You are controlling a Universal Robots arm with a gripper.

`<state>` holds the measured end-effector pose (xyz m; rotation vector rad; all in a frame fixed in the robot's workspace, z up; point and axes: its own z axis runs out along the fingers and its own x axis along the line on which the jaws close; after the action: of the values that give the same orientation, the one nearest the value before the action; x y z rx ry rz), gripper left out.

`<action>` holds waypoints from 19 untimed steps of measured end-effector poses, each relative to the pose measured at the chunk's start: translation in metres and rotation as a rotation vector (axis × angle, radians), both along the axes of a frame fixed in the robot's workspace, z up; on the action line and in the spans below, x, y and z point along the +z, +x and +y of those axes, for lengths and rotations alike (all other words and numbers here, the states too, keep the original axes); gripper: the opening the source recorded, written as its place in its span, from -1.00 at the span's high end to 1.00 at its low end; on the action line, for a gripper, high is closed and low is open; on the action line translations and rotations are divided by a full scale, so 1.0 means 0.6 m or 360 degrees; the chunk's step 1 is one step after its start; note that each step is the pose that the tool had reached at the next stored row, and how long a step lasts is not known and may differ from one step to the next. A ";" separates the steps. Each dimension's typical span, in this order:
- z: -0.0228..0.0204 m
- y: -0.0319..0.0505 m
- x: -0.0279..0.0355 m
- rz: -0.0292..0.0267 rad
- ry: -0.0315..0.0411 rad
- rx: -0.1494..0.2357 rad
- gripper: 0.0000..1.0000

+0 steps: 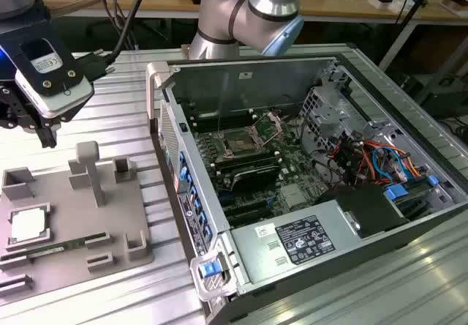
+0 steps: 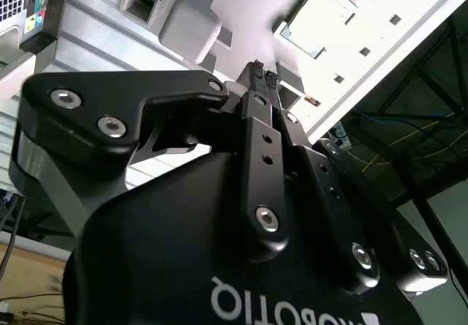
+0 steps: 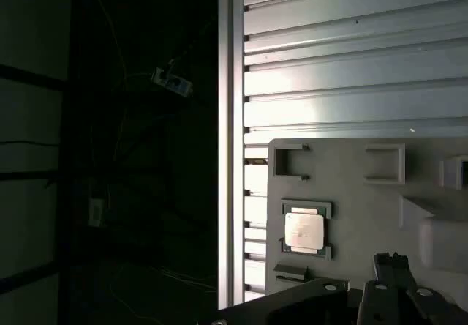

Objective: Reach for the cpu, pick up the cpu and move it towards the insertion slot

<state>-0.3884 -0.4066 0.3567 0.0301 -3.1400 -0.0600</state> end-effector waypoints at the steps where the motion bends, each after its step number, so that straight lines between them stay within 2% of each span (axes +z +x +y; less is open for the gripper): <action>1: 0.0000 0.000 0.000 0.00001 0.0000 0.0000 0.79; 14: -0.0001 -0.001 0.000 0.00002 0.0000 0.0000 0.79; 19: -0.0001 -0.009 0.000 0.00000 0.0000 0.0000 0.79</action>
<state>-0.3938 -0.4067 0.3566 0.0302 -3.1400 -0.0600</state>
